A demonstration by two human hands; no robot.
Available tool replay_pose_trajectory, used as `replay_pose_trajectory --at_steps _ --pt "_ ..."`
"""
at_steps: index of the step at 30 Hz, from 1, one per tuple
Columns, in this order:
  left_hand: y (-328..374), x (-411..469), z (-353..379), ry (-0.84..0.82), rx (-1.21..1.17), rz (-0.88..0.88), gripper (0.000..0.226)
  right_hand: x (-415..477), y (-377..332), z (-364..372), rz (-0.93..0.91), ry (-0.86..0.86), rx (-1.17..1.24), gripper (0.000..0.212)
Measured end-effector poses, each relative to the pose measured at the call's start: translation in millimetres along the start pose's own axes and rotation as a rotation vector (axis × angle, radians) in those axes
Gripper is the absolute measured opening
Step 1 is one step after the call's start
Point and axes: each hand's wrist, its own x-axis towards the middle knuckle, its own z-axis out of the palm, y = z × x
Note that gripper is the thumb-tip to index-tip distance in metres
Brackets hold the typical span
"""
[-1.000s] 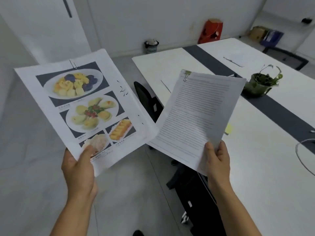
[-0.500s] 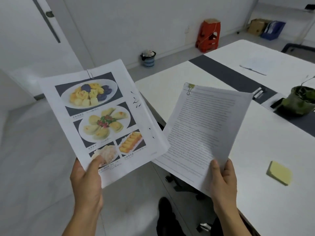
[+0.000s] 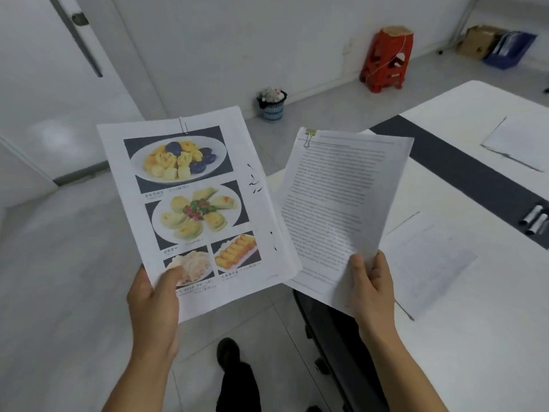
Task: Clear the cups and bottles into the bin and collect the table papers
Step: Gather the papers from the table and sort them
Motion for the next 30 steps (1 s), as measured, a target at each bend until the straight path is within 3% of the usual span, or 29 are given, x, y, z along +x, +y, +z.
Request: replay_pose_trajectory --at_steps 8,15,22,30 --pt "9.7 172.6 119.0 -0.406 0.139 -0.053 0.031 64.2 1.9 72.2 0.146 0.381 -0.014 0.010" --pt "16.5 237.8 233.8 -0.750 0.320 -0.032 0.028 83.2 3.8 92.9 0.190 0.671 0.033 0.009" --pt "-11.8 252.6 311.3 -0.841 0.515 0.003 0.025 121.2 19.1 79.6 0.212 0.773 0.016 0.012" --pt "-87.6 305.8 413.8 -1.001 0.833 0.099 0.022 194.6 9.6 60.2 0.248 0.989 -0.330 0.025"
